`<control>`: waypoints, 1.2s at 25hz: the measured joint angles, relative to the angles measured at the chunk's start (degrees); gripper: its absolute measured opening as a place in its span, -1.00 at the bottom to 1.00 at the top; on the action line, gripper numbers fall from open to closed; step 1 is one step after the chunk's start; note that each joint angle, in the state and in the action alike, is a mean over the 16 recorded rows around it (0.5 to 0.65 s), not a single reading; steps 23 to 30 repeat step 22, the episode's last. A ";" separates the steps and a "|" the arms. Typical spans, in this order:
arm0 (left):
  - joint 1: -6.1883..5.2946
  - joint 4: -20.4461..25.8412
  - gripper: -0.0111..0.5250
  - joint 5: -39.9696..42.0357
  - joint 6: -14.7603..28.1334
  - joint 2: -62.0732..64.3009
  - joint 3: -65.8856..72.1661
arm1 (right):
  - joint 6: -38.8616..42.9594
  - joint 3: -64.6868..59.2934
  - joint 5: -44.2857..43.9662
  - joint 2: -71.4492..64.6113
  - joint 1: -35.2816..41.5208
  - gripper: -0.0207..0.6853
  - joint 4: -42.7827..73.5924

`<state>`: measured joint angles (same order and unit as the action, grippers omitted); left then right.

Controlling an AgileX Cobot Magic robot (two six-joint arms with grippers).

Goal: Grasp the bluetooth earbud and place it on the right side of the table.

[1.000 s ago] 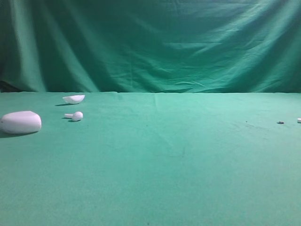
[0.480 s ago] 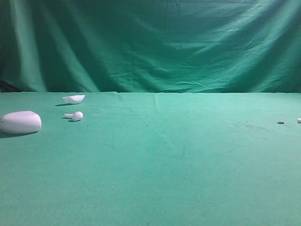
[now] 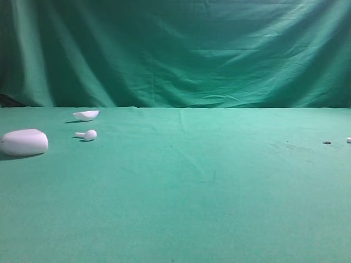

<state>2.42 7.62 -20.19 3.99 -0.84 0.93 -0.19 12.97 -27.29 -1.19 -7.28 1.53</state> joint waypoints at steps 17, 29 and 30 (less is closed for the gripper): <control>0.00 0.00 -0.96 0.00 0.00 0.00 0.00 | 1.49 -14.58 6.02 1.94 1.86 -0.94 -2.73; 0.00 0.00 -0.96 0.00 0.00 0.00 0.00 | 1.79 -14.59 5.41 1.94 1.86 -0.94 -2.81; 0.00 0.00 -0.96 0.00 0.00 0.00 0.00 | 1.79 -14.59 5.41 1.94 1.86 -0.94 -2.81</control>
